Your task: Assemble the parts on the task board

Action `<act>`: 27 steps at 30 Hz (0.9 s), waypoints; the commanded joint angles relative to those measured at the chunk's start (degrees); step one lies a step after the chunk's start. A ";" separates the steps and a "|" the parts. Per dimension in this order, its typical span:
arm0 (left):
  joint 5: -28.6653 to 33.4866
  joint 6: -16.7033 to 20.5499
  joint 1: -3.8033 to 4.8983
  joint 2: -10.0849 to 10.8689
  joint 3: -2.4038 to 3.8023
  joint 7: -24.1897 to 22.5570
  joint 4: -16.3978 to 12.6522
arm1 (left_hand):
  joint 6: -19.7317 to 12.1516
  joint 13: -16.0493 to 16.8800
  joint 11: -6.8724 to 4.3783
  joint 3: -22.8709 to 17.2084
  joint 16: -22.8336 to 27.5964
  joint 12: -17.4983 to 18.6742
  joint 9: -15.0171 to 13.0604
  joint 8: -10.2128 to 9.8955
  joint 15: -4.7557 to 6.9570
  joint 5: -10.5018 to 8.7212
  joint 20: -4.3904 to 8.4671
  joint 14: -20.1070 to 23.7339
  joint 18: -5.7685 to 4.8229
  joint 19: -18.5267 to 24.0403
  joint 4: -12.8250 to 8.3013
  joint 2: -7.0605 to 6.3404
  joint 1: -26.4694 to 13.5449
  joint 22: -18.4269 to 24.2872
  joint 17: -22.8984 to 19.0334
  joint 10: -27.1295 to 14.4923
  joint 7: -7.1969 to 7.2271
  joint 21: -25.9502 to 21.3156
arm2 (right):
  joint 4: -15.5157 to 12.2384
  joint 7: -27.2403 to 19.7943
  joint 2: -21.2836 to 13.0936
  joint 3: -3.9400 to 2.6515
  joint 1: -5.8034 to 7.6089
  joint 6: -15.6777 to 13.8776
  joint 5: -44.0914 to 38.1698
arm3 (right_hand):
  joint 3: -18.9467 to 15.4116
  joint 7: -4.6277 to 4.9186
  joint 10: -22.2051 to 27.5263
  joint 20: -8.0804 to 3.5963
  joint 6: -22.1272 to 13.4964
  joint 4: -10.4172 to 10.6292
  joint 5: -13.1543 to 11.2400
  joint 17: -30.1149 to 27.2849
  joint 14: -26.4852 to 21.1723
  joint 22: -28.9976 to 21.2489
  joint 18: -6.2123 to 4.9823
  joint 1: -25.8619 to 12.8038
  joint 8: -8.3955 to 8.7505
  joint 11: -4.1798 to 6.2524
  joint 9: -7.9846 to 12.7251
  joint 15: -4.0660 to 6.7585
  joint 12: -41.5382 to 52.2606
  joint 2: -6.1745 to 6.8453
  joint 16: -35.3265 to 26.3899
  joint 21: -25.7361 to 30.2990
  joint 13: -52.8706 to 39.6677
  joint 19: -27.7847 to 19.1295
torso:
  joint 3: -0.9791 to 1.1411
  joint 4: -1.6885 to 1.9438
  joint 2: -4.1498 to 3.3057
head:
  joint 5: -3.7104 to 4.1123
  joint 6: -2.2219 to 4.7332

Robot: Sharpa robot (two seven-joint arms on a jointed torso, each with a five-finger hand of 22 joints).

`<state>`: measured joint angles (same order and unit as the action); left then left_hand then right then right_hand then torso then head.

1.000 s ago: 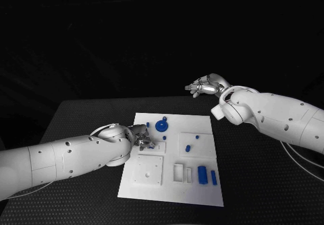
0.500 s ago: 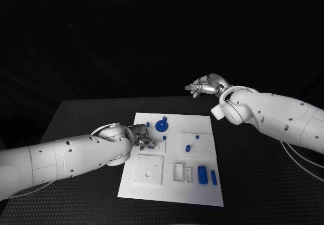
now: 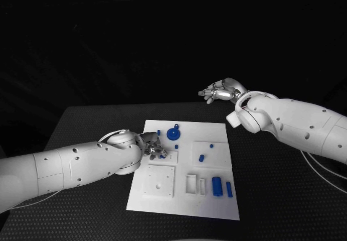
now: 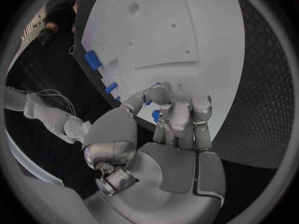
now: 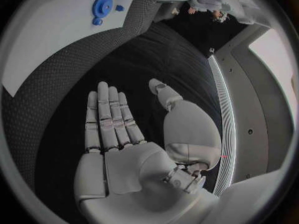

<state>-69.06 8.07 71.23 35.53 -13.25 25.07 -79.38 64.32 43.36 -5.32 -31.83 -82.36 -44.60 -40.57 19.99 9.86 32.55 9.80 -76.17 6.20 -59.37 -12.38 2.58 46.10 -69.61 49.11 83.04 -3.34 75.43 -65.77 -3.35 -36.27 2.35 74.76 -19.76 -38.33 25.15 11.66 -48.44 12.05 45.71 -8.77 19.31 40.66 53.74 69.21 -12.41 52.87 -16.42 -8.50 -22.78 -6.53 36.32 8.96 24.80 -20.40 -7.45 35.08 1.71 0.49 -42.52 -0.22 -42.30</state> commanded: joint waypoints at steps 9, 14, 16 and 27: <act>0.72 -4.15 -0.54 -0.69 -0.41 0.47 0.04 | 7.60 -0.12 -0.68 -4.19 -0.79 -0.82 -0.21 0.80 2.02 -1.00 4.62 0.64 2.43 0.68 -3.76 2.12 -1.48 -0.15 -0.33 -0.57 3.43 0.26 | 0.06 -0.22 0.12 -0.01 -0.02 0.86 0.01 | -0.13 0.33 0.08 -0.12 -0.58 0.06 0.64 0.10 -0.29 0.15 0.22 -0.33 -0.35 -0.23 0.10 -0.01 0.41 -0.05 -0.24 0.36 0.17 -0.45 | -0.03 -0.02 0.01 | 0.13 -0.10; 0.58 -3.62 -0.54 -0.71 -0.41 0.50 0.06 | 7.65 -0.15 -0.72 -4.36 -1.05 -1.09 -0.28 0.98 2.04 -0.90 4.61 0.69 2.44 0.75 -3.94 2.59 -1.99 -0.19 -0.40 -0.57 3.48 0.29 | 0.11 -0.22 0.14 -0.01 -0.02 0.91 0.01 | -0.15 0.32 0.09 -0.10 -0.58 0.03 0.92 0.11 -0.30 0.19 0.21 -0.31 -0.37 -0.23 0.12 -0.02 0.44 -0.08 -0.26 0.40 0.25 -0.47 | -0.02 0.02 0.02 | 0.15 -0.12; 0.43 -3.22 -0.54 -0.69 -0.41 0.44 0.02 | 7.70 -0.16 -0.75 -4.53 -1.24 -1.28 -0.33 1.11 2.06 -0.76 4.62 0.71 2.46 0.79 -4.07 2.85 -2.27 -0.24 -0.42 -0.57 3.53 0.32 | 0.21 -0.23 0.19 -0.01 -0.02 0.92 0.01 | -0.16 0.33 0.09 -0.09 -0.58 0.02 1.00 0.12 -0.30 0.21 0.20 -0.30 -0.37 -0.23 0.13 -0.02 0.45 -0.10 -0.26 0.41 0.27 -0.47 | -0.01 0.04 0.03 | 0.19 -0.11; 0.33 -2.83 -0.55 -0.73 -0.40 0.39 -0.20 | 7.95 -0.54 -0.94 -11.59 -2.64 -2.84 -0.48 2.04 2.22 -5.85 4.68 0.53 2.62 0.48 -3.58 1.19 -3.03 -0.28 0.04 -0.73 3.75 0.47 | 0.47 -0.22 0.37 0.00 -0.19 1.14 0.01 | -0.20 0.34 0.09 -0.07 -0.60 0.00 1.18 0.12 -0.32 0.24 0.19 -0.31 -0.37 -0.24 0.15 -0.03 0.48 -0.12 -0.27 0.45 0.33 -0.48 | -0.06 0.04 0.01 | 0.22 -0.21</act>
<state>-69.07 7.02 71.26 35.19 -13.25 25.24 -79.33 64.32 42.88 -5.32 -35.64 -84.80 -47.10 -40.98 21.81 9.87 26.55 9.62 -76.16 6.21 -58.73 -10.60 4.05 43.11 -69.86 49.11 83.04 -3.34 75.65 -65.32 -3.29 -35.93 2.36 74.59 -19.49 -38.31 25.16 11.67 -48.44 12.05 45.29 -8.77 20.21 40.71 53.74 69.39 -12.41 52.87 -16.42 -8.50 -22.72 -6.53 36.54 8.96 24.80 -20.17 -7.20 35.09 1.66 0.53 -42.50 -0.01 -42.43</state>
